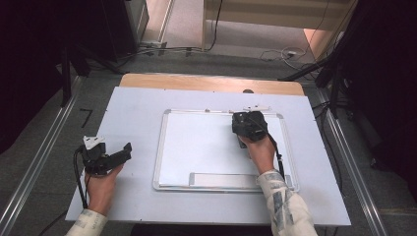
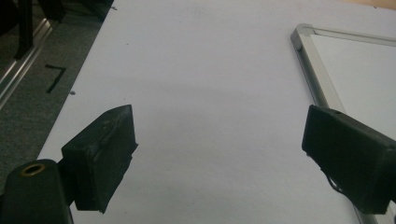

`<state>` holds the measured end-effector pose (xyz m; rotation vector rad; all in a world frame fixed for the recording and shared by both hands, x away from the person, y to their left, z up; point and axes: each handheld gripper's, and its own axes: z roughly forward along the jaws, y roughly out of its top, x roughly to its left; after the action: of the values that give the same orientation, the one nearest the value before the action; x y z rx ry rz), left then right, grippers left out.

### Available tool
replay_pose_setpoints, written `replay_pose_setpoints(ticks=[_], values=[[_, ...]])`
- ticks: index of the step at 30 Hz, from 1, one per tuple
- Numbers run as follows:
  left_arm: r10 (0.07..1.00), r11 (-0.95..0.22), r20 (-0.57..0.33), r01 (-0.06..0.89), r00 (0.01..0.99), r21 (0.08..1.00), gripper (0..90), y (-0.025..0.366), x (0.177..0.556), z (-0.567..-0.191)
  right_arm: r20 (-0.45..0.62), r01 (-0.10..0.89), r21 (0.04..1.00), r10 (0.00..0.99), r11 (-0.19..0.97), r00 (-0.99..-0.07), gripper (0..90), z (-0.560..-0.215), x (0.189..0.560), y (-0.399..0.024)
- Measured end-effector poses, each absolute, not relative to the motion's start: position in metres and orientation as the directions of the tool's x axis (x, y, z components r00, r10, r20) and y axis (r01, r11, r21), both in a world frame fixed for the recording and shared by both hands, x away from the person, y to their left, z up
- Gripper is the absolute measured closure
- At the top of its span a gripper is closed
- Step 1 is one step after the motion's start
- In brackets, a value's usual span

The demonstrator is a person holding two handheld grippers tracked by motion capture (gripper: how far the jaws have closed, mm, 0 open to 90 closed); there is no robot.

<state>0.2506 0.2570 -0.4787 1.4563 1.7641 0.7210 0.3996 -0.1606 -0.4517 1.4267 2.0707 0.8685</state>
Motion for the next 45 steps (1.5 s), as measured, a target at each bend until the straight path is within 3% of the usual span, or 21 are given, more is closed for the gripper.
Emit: replay_pose_setpoints(ticks=[45], values=[[0.979, 0.202, -0.18, 0.572, -0.096, 0.795, 10.0, 0.257, 0.251, -0.479, -0.043, 0.675, 0.716, 0.977, 0.177, -0.21, 36.0, -0.455, 0.417, -0.222]])
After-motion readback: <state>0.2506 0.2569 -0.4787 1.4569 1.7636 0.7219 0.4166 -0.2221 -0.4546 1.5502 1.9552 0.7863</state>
